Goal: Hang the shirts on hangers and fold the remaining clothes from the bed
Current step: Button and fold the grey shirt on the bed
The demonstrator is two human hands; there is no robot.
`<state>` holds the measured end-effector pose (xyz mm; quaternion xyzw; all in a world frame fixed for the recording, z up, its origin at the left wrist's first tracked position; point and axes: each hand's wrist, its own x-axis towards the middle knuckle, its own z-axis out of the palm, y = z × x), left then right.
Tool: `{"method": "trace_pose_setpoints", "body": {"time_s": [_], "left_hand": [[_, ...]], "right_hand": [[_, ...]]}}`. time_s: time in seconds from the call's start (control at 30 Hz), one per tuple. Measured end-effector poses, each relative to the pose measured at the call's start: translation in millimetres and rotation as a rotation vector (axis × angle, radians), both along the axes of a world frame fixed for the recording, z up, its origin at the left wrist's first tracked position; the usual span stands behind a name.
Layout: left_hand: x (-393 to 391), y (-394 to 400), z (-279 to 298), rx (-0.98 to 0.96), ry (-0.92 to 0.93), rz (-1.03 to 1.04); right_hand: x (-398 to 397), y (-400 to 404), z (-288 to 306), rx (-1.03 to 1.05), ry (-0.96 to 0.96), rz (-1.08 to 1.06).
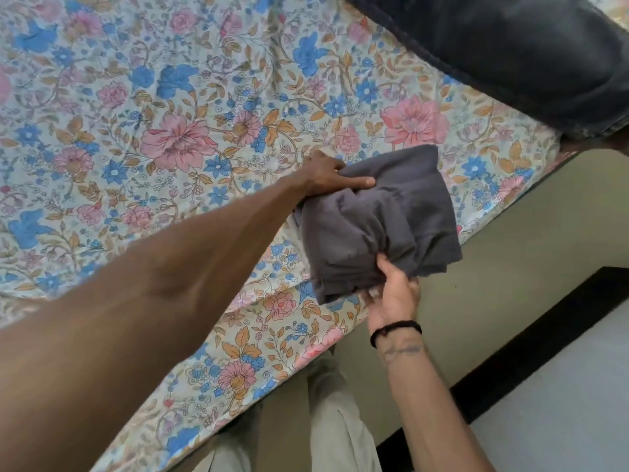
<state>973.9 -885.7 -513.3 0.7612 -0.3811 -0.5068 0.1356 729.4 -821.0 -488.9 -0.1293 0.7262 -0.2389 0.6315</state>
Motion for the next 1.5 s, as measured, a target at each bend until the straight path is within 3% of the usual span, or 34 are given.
{"method": "trace_pose_setpoints", "body": {"time_s": [0.07,0.13,0.23,0.3,0.4,0.5,0.6,0.7,0.77,0.87,0.93,1.0,1.1,1.27,1.5], "left_hand": [[4,0,2,-0.001,0.034,-0.032],[9,0,15,0.075,0.135,-0.09],[12,10,35,0.207,0.224,-0.216],[12,22,43,0.117,0.252,-0.164],[9,66,56,-0.056,0.345,0.137],[-8,137,68,-0.154,0.416,0.514],[-39,185,68,-0.164,0.451,0.873],[-66,204,42,-0.043,0.473,1.079],[-77,207,27,0.058,0.305,1.096],[-76,196,33,0.086,-0.096,1.005],[-66,192,51,-0.053,-0.187,0.963],[-44,192,72,-0.165,-0.105,0.871],[8,182,101,-0.214,-0.112,0.522],[76,102,137,-0.25,-0.18,-0.137],[70,73,120,-0.21,-0.112,-0.293]], "right_hand": [[-6,2,5,0.004,0.013,0.053],[-5,6,14,0.03,-0.174,0.102],[8,-1,21,0.004,-0.247,0.104],[13,-5,25,-0.054,-0.226,0.097],[18,-8,43,-0.235,-0.123,0.168],[31,-32,66,-0.363,-0.048,0.445],[61,-62,71,-0.303,-0.04,0.819],[83,-68,50,-0.145,0.042,1.109],[82,-70,32,-0.16,0.161,1.199],[79,-75,24,-0.421,0.477,1.383],[82,-68,45,-0.529,0.389,1.282],[82,-56,67,-0.452,0.082,1.036],[65,-36,90,-0.304,-0.202,0.72],[44,19,114,-0.152,-0.273,0.374],[49,83,101,0.018,-0.278,0.166]]}}
